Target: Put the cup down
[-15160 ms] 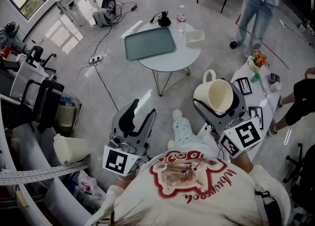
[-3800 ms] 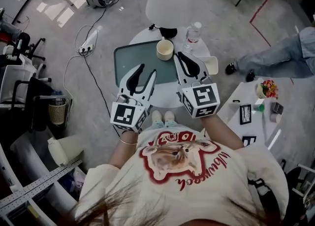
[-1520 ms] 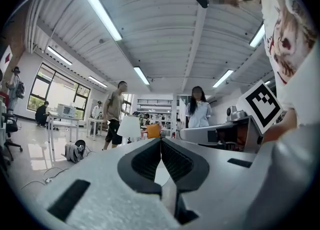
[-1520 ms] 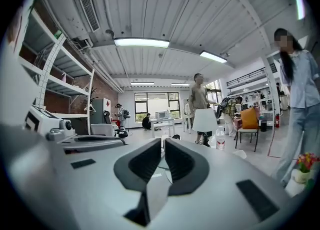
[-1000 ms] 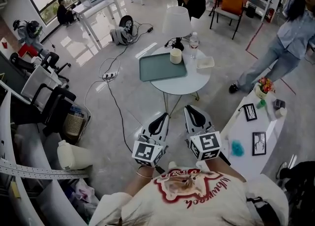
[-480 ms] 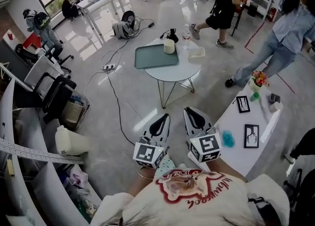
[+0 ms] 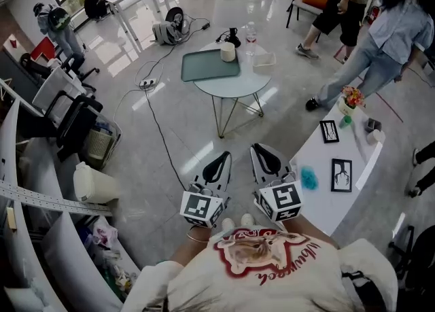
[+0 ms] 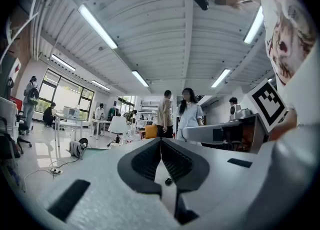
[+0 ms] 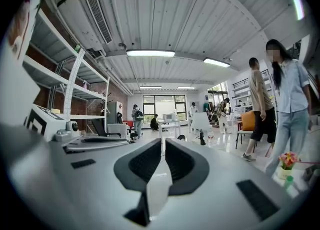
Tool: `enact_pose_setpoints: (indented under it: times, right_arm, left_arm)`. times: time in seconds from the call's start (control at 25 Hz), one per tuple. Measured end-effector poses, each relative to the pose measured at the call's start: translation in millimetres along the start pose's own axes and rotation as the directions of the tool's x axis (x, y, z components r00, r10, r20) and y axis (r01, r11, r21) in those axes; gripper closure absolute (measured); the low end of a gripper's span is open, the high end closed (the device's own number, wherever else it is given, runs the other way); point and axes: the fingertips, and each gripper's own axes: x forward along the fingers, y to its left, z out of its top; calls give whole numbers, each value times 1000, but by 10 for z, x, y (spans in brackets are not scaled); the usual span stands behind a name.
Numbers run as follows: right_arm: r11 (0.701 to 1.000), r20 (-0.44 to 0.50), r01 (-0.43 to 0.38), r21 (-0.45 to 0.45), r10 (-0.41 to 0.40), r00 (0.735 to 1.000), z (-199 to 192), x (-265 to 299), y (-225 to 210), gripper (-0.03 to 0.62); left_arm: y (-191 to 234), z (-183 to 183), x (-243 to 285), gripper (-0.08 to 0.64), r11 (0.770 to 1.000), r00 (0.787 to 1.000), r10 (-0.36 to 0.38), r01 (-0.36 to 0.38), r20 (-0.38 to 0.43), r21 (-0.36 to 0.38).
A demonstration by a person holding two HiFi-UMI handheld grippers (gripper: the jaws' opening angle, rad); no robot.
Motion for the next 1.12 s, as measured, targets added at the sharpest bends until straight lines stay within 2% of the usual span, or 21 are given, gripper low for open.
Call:
enact_pose_setpoints:
  times: [0.44,1.12]
  right_arm:
    - [1000,4,-21,-21,21,1000,34,33,246,548]
    - [1000,-11,-2,-23,2,1000,-5,40,324,552]
  left_arm:
    - [99,56,-185,545,1000,1000,-12,12,-1,0]
    - [156,106,-251,545,1000,1000,-18,18,13,6]
